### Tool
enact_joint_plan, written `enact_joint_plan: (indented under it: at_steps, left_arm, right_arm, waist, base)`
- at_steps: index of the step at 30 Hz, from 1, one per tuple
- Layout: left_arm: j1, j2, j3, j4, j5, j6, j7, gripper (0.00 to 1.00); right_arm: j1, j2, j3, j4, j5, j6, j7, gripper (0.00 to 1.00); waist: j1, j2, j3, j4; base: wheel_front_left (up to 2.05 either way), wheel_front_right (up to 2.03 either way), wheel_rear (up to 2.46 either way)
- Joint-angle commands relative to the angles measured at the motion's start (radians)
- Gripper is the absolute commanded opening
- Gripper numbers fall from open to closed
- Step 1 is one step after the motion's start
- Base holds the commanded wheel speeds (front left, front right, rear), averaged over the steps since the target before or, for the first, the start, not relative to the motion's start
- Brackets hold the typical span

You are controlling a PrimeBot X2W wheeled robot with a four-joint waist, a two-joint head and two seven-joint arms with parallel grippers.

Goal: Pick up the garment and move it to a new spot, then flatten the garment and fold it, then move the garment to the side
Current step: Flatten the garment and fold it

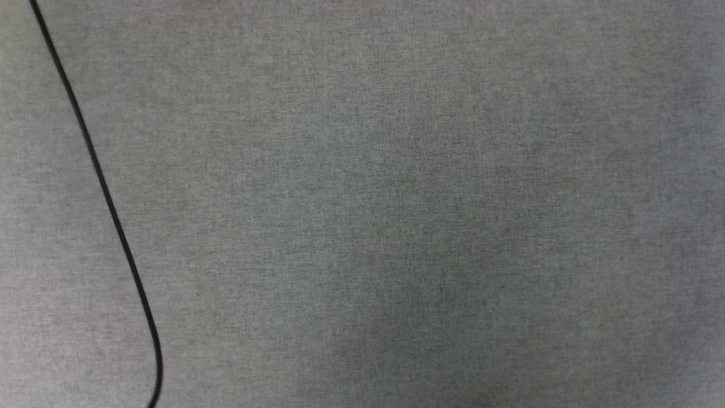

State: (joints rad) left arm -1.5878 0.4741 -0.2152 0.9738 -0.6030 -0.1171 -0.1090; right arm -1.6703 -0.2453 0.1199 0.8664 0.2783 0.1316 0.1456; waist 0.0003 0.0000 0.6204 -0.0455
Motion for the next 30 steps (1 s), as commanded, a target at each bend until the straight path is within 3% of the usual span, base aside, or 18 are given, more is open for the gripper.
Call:
enact_joint_plan:
  at_steps: [1,8,17,23,30]
  left_arm:
    - [0.034,-0.004,-0.007,0.021,-0.013,-0.007,-0.014,0.0]
    - [0.236,-0.023,-0.071,0.008,-0.114,-0.014,-0.07,0.0]
    - [0.617,0.004,-0.147,-0.133,-0.247,-0.013,-0.147,0.0]
    - [0.877,0.006,-0.089,-0.24,-0.262,-0.012,-0.157,0.0]
    - [1.174,-0.058,0.042,-0.377,-0.237,0.019,-0.158,0.0]
  right_arm:
    - [0.026,0.005,0.023,0.024,0.025,-0.002,-0.017,0.0]
    - [0.211,-0.012,0.139,0.048,0.16,-0.001,-0.082,0.0]
    - [0.613,-0.09,0.221,-0.076,0.326,-0.001,-0.175,0.0]
    - [0.87,-0.122,0.203,-0.161,0.376,-0.002,-0.213,0.0]
    - [1.13,-0.11,0.124,-0.268,0.386,-0.002,-0.224,0.0]
  waist:
    - [-0.0003,0.0,0.001,0.001]
    - [-0.0003,0.0,-0.051,0.004]
    - [-0.0003,0.0,-0.18,0.016]
    - [-0.0003,0.0,-0.279,0.021]
    - [-0.0003,0.0,-0.397,0.025]
  base:
    - [0.0,0.0,0.0]
    - [0.0,0.0,0.0]
    - [0.0,0.0,0.0]
    - [0.0,0.0,0.0]
    - [0.0,0.0,0.0]
